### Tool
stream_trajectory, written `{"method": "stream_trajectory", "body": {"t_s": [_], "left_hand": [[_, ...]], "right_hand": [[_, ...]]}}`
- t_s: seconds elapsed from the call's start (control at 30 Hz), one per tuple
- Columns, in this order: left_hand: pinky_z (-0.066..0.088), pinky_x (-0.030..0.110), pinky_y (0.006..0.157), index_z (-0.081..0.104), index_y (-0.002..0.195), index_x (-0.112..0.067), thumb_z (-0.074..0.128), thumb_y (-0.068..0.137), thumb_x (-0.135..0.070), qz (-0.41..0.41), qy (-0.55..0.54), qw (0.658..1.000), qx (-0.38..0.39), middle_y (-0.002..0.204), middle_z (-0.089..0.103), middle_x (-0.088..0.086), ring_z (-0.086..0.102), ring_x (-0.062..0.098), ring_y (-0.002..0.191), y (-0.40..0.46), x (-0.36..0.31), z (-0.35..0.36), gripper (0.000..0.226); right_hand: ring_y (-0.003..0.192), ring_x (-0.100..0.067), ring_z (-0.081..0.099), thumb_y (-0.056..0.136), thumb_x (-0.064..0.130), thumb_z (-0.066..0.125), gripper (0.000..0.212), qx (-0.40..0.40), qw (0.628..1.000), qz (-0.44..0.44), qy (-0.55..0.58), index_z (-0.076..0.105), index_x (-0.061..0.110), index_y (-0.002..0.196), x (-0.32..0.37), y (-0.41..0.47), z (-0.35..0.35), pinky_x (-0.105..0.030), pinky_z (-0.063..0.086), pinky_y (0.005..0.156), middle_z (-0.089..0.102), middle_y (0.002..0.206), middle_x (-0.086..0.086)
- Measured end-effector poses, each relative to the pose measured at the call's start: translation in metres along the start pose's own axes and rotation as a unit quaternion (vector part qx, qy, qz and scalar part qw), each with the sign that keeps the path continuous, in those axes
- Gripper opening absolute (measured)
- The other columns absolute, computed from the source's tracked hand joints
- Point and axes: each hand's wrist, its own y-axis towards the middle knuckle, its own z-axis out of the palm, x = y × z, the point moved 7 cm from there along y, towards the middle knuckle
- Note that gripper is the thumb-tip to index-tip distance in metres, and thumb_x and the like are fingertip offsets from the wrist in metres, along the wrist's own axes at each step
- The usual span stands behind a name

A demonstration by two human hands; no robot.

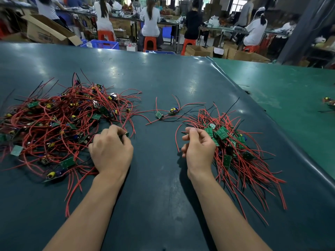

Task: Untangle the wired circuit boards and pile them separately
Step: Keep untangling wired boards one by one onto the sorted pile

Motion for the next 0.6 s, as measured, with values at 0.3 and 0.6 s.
{"method": "stream_trajectory", "body": {"t_s": [0.3, 0.6], "left_hand": [[0.049, 0.032, 0.091, 0.067, 0.094, 0.003, 0.062, 0.087, 0.006, 0.263, -0.251, 0.92, -0.148, 0.104, 0.066, 0.015, 0.062, 0.024, 0.101, -0.018, -0.039, -0.036, 0.009], [0.055, 0.035, 0.077, 0.066, 0.104, -0.005, 0.067, 0.085, 0.0, 0.276, -0.395, 0.872, 0.083, 0.102, 0.07, 0.0, 0.068, 0.016, 0.091, -0.033, -0.061, -0.005, 0.02]], "right_hand": [[0.04, -0.01, 0.049, 0.097, 0.029, 0.058, 0.02, 0.183, 0.983, 0.017, 0.019, 0.068, 0.016, 0.087, 0.002, -0.017, 0.031, -0.019, 0.036, 0.036, 0.063, 0.067, 0.002], [0.043, -0.009, 0.051, 0.092, 0.012, 0.065, 0.011, 0.22, 0.973, 0.019, 0.07, 0.067, 0.009, 0.081, 0.004, -0.016, 0.035, -0.018, 0.038, 0.036, 0.065, 0.065, 0.003]]}}
